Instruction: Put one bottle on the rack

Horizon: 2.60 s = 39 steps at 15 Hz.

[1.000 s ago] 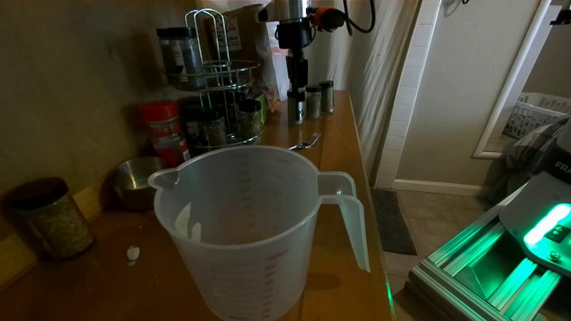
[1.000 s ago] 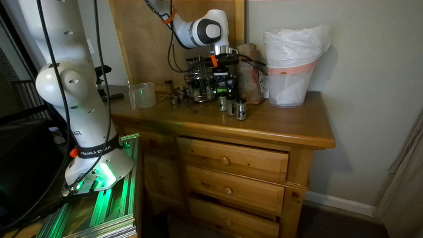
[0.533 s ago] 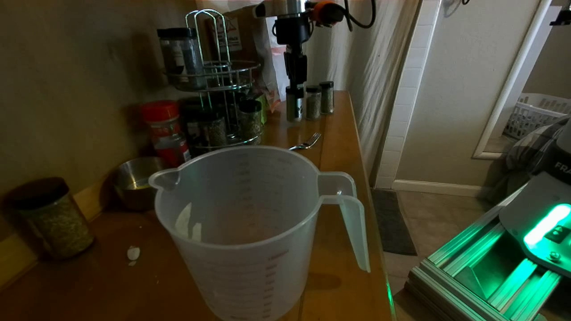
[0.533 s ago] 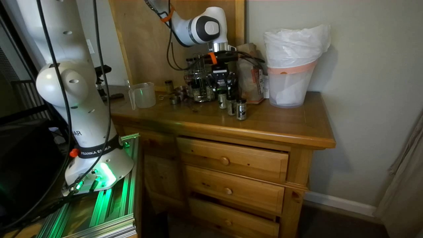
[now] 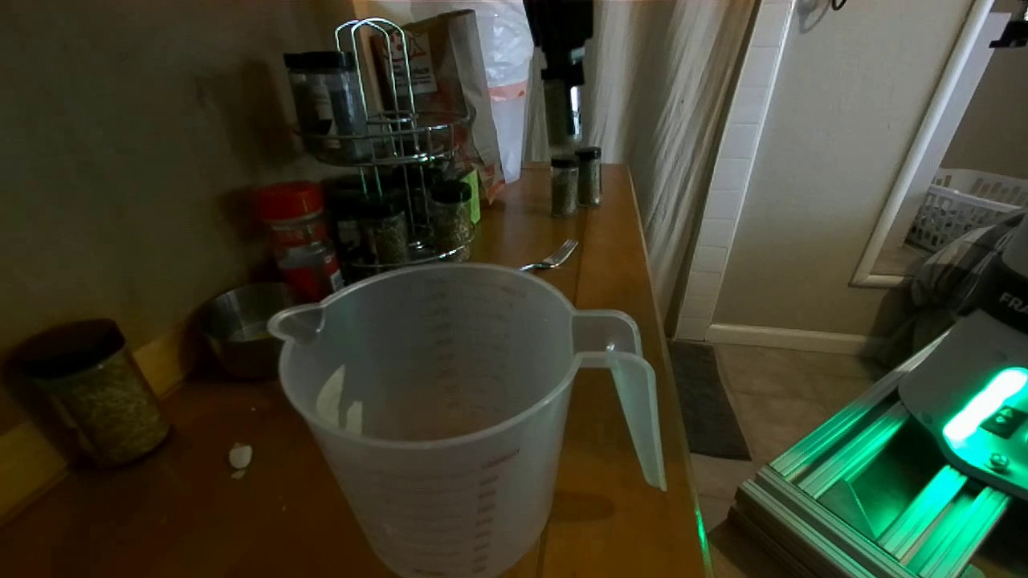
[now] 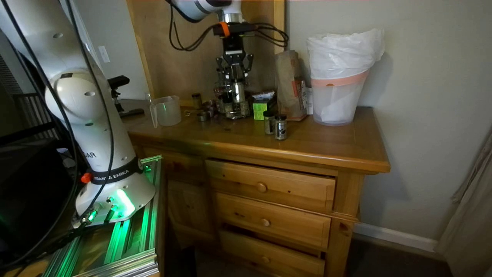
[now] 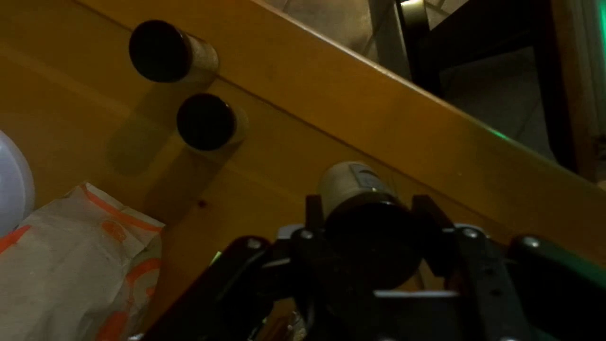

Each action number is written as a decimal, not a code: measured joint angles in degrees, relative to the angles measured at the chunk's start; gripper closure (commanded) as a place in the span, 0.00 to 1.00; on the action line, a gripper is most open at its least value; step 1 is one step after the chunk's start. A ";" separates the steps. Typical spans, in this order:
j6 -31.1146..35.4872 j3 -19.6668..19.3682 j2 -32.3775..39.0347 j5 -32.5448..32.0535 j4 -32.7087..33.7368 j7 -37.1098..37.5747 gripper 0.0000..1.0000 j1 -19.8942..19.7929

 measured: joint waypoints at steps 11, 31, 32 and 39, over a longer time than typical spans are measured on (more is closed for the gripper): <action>0.22 2.02 -7.45 9.13 1.91 -8.44 0.76 10.94; 4.86 2.80 -7.11 10.20 1.81 -12.30 0.51 12.49; 4.86 2.80 -7.11 10.20 1.81 -12.30 0.51 12.49; 4.85 3.02 -6.51 10.14 1.82 -12.29 0.76 12.48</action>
